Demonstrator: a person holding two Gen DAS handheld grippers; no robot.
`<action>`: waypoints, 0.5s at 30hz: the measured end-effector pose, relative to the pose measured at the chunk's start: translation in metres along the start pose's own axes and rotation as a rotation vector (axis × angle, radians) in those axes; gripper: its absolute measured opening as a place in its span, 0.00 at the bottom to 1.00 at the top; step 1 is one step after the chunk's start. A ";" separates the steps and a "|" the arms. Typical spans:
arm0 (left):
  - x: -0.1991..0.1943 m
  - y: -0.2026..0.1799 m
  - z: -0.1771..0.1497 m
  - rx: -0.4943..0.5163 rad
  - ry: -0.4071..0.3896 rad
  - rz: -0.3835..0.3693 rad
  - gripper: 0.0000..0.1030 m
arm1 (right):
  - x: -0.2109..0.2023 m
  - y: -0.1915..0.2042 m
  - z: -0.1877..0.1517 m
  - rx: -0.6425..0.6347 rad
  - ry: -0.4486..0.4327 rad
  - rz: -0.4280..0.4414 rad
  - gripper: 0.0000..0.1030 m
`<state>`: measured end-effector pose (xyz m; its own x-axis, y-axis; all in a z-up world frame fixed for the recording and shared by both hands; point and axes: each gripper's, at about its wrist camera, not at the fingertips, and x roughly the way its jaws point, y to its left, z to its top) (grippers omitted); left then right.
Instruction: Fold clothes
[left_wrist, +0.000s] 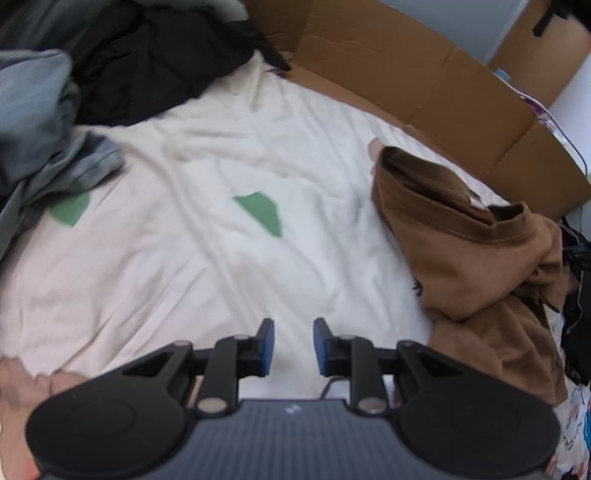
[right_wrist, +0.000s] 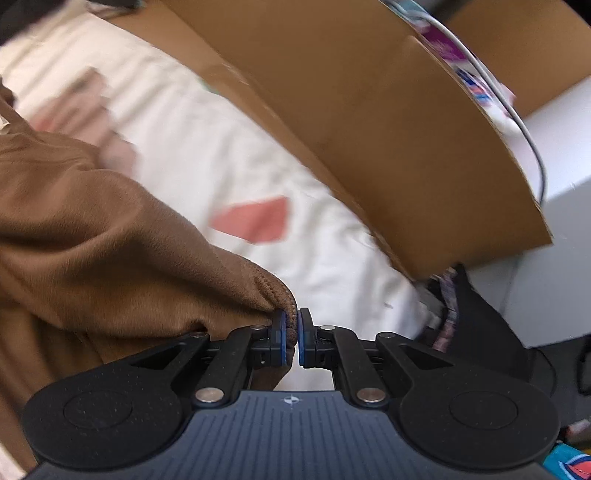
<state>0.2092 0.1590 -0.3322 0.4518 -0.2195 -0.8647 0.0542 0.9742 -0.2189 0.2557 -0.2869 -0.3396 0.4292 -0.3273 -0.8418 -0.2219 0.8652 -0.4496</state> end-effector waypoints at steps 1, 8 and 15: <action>0.002 -0.003 0.001 0.007 -0.002 -0.002 0.24 | 0.005 -0.007 -0.001 0.002 0.008 -0.014 0.04; 0.013 -0.020 0.003 0.003 -0.020 -0.014 0.24 | 0.029 -0.037 -0.010 -0.016 0.026 -0.073 0.04; 0.029 -0.044 0.026 0.063 -0.065 -0.039 0.24 | 0.053 -0.064 -0.015 0.032 0.061 -0.138 0.04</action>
<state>0.2433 0.1111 -0.3357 0.5049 -0.2552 -0.8246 0.1280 0.9669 -0.2209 0.2793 -0.3656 -0.3601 0.3994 -0.4659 -0.7896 -0.1358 0.8217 -0.5536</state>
